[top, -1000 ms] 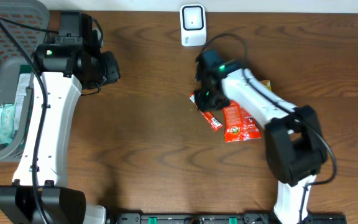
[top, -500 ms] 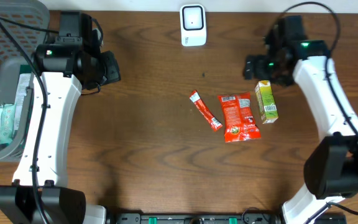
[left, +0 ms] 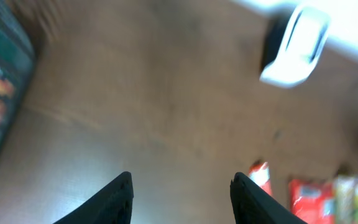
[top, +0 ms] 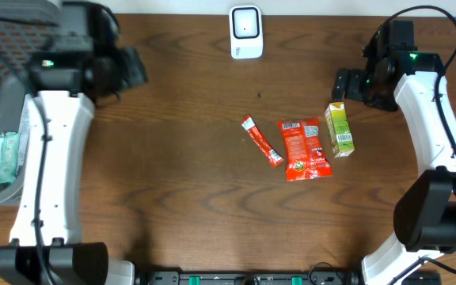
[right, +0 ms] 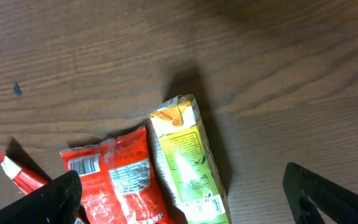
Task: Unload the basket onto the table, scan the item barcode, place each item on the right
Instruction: 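Reach the left gripper into the basket and grasp an orange snack pack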
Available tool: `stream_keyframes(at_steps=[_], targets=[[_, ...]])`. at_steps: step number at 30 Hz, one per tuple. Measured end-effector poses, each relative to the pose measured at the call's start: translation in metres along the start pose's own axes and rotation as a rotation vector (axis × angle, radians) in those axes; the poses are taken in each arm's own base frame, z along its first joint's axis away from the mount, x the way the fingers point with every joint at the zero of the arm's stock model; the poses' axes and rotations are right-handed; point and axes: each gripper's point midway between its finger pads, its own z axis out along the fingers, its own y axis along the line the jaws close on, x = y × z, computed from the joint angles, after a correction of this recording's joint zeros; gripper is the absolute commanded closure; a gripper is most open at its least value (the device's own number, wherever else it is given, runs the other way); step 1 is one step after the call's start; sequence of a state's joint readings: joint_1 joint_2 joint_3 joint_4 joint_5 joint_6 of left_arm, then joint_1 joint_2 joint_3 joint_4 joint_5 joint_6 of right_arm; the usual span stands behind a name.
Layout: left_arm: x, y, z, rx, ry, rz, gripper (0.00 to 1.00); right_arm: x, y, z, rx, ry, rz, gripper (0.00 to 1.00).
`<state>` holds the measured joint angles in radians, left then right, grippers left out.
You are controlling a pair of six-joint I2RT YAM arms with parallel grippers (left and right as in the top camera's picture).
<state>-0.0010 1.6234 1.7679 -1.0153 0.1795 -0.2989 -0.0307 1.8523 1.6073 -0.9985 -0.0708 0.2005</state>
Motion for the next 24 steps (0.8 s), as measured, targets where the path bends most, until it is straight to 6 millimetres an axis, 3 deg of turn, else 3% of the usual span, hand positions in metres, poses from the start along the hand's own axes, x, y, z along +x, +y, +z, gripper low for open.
stream_keyframes(at_steps=[2, 5, 8, 12, 16, 19, 22, 24], targets=[[-0.038, 0.008, -0.03, 0.011, -0.121, -0.063, 0.48, 0.0, 0.0, 0.0, 0.0, 0.0, 0.0, 0.01], [-0.08, 0.043, -0.07, -0.015, -0.281, -0.2, 0.48, 0.0, 0.0, 0.0, 0.0, 0.0, 0.0, 0.01], [-0.097, 0.097, -0.094, -0.084, -0.37, -0.372, 0.48, 0.0, 0.0, 0.0, 0.0, 0.0, 0.0, 0.01], [-0.095, 0.166, -0.1, -0.185, -0.385, -0.565, 0.48, 0.0, 0.0, 0.0, 0.0, 0.0, 0.0, 0.01], [-0.084, 0.223, -0.079, -0.268, -0.319, -0.696, 0.48, 0.0, 0.0, 0.0, 0.0, 0.0, 0.0, 0.01], [-0.071, 0.254, -0.037, -0.31, -0.215, -0.763, 0.48, 0.0, 0.0, 0.0, 0.0, 0.0, 0.0, 0.01], [-0.05, 0.275, 0.013, -0.346, -0.074, -0.807, 0.48, 0.0, 0.0, 0.0, 0.0, 0.0, 0.0, 0.01], [-0.038, 0.284, 0.036, -0.362, -0.008, -0.824, 0.48, 0.0, 0.0, 0.0, 0.0, 0.0, 0.0, 0.01]])
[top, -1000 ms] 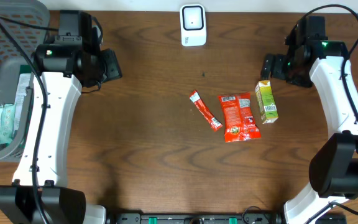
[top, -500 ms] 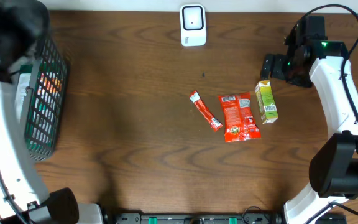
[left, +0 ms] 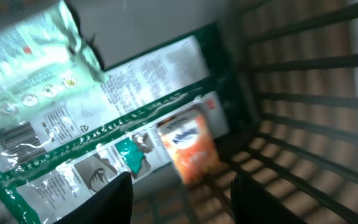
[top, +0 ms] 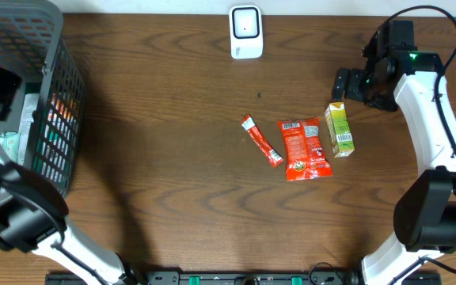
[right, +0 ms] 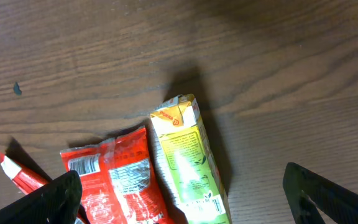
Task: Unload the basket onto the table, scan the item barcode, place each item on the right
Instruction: 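Reach the left gripper into the basket and grasp an orange snack pack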
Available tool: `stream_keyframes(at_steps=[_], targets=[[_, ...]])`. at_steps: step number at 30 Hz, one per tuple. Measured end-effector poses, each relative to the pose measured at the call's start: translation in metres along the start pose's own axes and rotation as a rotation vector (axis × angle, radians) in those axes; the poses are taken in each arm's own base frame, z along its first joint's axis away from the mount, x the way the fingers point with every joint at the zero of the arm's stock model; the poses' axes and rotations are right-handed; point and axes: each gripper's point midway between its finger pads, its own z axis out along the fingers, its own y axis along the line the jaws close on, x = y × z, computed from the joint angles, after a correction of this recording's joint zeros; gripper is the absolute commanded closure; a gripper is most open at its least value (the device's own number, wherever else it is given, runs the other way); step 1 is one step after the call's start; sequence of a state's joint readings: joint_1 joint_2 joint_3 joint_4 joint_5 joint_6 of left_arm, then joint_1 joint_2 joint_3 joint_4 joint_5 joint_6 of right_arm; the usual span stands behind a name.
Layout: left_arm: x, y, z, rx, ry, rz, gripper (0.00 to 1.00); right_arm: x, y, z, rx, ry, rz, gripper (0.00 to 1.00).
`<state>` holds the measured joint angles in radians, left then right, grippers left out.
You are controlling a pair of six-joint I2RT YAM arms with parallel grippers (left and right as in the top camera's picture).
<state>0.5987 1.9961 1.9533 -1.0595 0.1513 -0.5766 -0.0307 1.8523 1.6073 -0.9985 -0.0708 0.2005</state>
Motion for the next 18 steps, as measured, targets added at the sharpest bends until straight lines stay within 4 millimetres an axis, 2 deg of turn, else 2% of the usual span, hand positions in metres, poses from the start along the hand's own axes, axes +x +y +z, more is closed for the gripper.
stream_keyframes(at_steps=[6, 14, 18], targets=[[0.012, 0.015, 0.054, -0.076, 0.108, -0.013, 0.48, 0.0, 0.0, 0.0, 0.0, 0.0, 0.0, 0.01], [0.033, 0.018, 0.102, -0.127, 0.189, 0.01, 0.48, 0.0, 0.0, 0.0, 0.0, 0.0, 0.0, 0.01], [0.042, 0.012, 0.113, -0.128, 0.205, 0.056, 0.48, 0.0, 0.0, 0.0, 0.0, 0.0, 0.0, 0.01]])
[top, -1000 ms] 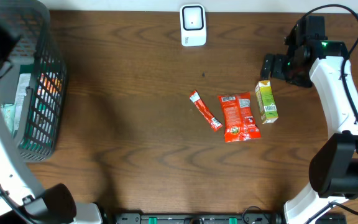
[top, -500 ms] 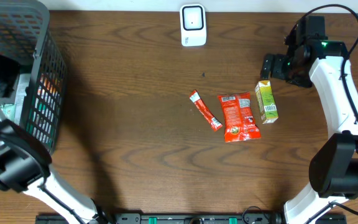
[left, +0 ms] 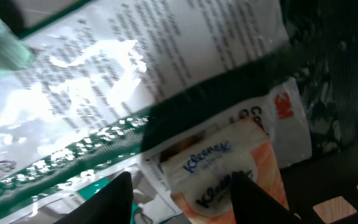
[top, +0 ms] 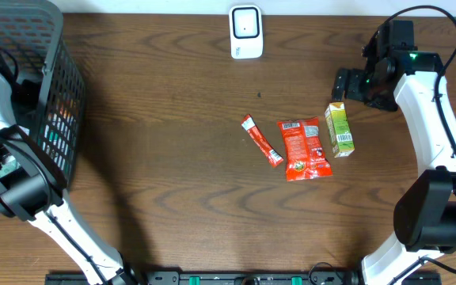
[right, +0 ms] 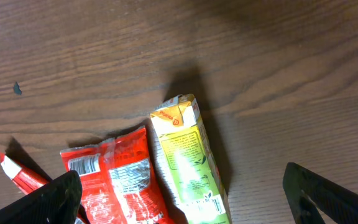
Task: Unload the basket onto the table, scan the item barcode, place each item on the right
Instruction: 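Reach the left gripper into the basket and grasp an orange snack pack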
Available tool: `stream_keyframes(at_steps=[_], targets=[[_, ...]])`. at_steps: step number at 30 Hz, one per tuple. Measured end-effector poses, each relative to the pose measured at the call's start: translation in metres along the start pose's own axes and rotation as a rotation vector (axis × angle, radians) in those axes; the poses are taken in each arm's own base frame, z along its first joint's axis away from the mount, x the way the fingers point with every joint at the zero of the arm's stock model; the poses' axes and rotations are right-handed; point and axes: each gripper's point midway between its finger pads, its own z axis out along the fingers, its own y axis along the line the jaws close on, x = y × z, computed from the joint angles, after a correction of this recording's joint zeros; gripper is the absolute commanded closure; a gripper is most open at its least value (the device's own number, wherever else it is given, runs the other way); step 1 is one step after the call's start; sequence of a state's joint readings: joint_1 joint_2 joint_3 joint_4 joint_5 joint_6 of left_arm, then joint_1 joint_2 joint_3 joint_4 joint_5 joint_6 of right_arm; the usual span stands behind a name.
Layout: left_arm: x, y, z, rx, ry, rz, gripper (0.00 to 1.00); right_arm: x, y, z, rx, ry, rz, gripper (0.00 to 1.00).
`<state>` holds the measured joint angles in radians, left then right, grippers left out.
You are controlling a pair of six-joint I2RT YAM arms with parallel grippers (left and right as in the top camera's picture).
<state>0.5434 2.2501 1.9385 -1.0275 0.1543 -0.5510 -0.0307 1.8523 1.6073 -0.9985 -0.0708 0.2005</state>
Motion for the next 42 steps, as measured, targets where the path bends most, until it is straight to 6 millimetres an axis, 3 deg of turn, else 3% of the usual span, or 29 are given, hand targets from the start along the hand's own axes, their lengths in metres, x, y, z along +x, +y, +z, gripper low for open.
stream_keyframes(at_steps=[8, 13, 16, 21, 24, 28, 32, 35, 39, 41, 42], targets=[[0.007, -0.004, 0.013, 0.005, 0.004, 0.025, 0.5, 0.0, 0.0, 0.0, 0.0, 0.0, 0.0, 0.01], [0.007, -0.008, 0.015, 0.033, -0.002, 0.031, 0.88, 0.0, 0.0, 0.0, 0.0, 0.0, 0.0, 0.01], [0.006, -0.008, 0.011, 0.04, -0.004, 0.024, 0.93, 0.0, 0.0, 0.0, 0.0, 0.0, 0.0, 0.01], [0.0, -0.005, 0.001, 0.066, -0.021, 0.009, 0.93, 0.0, 0.0, 0.0, 0.0, 0.0, 0.0, 0.01], [-0.008, -0.001, -0.028, 0.099, -0.07, -0.01, 0.93, 0.0, 0.0, 0.0, 0.0, 0.0, 0.0, 0.01], [-0.023, 0.003, -0.103, 0.186, -0.215, -0.049, 0.93, 0.0, 0.0, 0.0, 0.0, 0.001, 0.0, 0.01], [-0.022, 0.006, -0.17, 0.271, -0.331, -0.063, 0.93, 0.0, 0.0, 0.0, 0.0, 0.0, 0.0, 0.01], [-0.003, -0.006, -0.214, 0.391, -0.358, -0.025, 0.93, 0.0, 0.0, 0.0, 0.0, 0.0, 0.0, 0.01], [0.053, -0.029, -0.264, 0.605, -0.264, 0.117, 0.93, 0.0, 0.0, 0.0, 0.0, 0.0, 0.0, 0.01], [0.076, -0.037, -0.272, 0.666, -0.202, 0.187, 0.92, 0.0, 0.0, 0.0, 0.0, 0.0, 0.0, 0.01], [0.098, -0.044, -0.272, 0.707, -0.126, 0.247, 0.93, 0.0, 0.0, 0.0, 0.0, 0.0, 0.0, 0.01]])
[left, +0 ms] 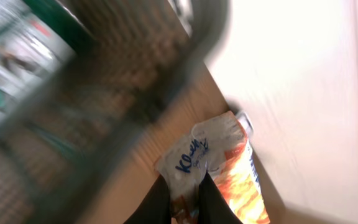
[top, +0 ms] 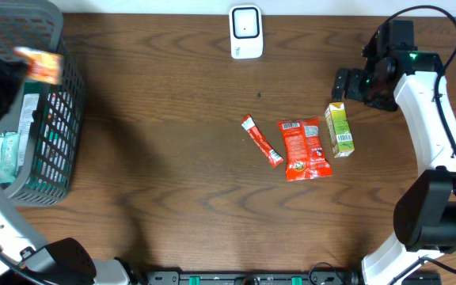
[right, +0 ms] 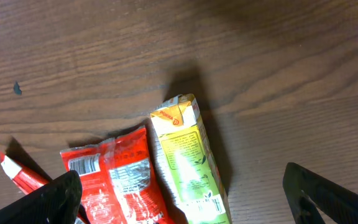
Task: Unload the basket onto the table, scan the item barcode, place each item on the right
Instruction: 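Reach the left gripper into the basket and grasp an orange snack pack, then lift the orange pack toward the scanner and reach the right gripper to it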
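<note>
My left gripper (left: 183,200) is shut on an orange and white Kleenex tissue pack (left: 219,155), held above the rim of the grey basket (top: 63,103) at the far left. The overhead view shows the pack (top: 39,65) lifted over the basket. The white barcode scanner (top: 245,32) stands at the back middle of the table. My right gripper (right: 191,199) is open and hovers over a green carton (right: 188,162) without touching it.
A red pouch (top: 303,149) and a red stick pack (top: 261,141) lie beside the green carton (top: 339,131) right of centre. The basket holds green and white wipe packs. Brown tabletop (top: 172,119) lies between basket and scanner.
My left gripper was open deep in the basket over the Kleenex pack. Now it is shut on the pack and holds it above the basket rim. The right arm is unchanged.
My left gripper was open over the table near the basket, then open inside the basket above the packs, then close over the Kleenex pack. Now it holds that pack above the basket. The right gripper stayed open over the carton throughout.
</note>
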Available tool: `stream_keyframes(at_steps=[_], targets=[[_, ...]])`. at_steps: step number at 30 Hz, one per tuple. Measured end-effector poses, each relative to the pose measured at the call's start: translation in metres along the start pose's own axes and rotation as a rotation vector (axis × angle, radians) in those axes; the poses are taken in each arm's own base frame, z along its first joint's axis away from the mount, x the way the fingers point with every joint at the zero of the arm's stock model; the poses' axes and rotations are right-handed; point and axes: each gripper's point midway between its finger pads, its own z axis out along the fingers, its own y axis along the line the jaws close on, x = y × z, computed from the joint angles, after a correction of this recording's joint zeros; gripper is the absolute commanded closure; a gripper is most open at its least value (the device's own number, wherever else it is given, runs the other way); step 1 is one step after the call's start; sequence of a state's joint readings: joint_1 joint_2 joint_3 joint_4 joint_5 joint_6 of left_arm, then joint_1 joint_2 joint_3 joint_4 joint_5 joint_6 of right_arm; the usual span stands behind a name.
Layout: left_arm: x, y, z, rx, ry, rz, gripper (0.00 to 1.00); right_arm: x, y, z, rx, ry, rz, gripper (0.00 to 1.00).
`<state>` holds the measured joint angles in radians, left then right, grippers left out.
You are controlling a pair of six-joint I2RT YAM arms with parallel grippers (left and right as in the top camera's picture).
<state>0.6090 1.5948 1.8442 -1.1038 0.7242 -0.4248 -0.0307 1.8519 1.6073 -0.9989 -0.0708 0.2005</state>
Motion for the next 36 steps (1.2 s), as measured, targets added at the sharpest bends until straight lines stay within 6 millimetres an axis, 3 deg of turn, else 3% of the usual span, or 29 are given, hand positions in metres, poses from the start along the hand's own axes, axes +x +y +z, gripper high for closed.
stream_keyframes(at_steps=[9, 15, 16, 17, 18, 19, 21, 25, 31, 36], targets=[[0.118, -0.075, 0.04, 0.191, 0.369, 0.34, 0.93, -0.001, 0.0, 0.0, 0.0, -0.002, 0.0, 0.01], [0.173, -0.103, 0.05, 0.245, 0.483, 0.516, 0.92, -0.005, 0.019, -0.001, -0.106, -0.013, 0.03, 0.01], [0.178, -0.105, 0.051, 0.249, 0.492, 0.531, 0.92, -0.004, 0.028, -0.002, -0.16, -0.002, 0.032, 0.05], [0.184, -0.108, 0.052, 0.255, 0.502, 0.55, 0.92, -0.004, 0.048, -0.007, -0.28, 0.004, 0.022, 0.17], [0.187, -0.11, 0.052, 0.259, 0.508, 0.563, 0.92, -0.004, 0.053, -0.008, -0.31, 0.008, 0.023, 0.24], [0.191, -0.111, 0.053, 0.264, 0.513, 0.579, 0.92, -0.002, 0.08, -0.019, -0.474, 0.016, -0.026, 0.27], [0.194, -0.113, 0.053, 0.265, 0.518, 0.593, 0.92, 0.006, 0.114, -0.042, -0.713, 0.046, -0.083, 0.29], [0.204, -0.113, 0.058, 0.263, 0.544, 0.607, 0.93, 0.029, 0.169, -0.091, -1.085, 0.091, -0.224, 0.33], [0.254, -0.107, 0.077, 0.255, 0.685, 0.647, 0.92, 0.073, 0.238, -0.109, -1.213, 0.129, -0.449, 0.32], [0.269, -0.097, 0.087, 0.204, 0.708, 0.683, 0.92, 0.095, 0.266, -0.114, -1.246, 0.143, -0.542, 0.36]])
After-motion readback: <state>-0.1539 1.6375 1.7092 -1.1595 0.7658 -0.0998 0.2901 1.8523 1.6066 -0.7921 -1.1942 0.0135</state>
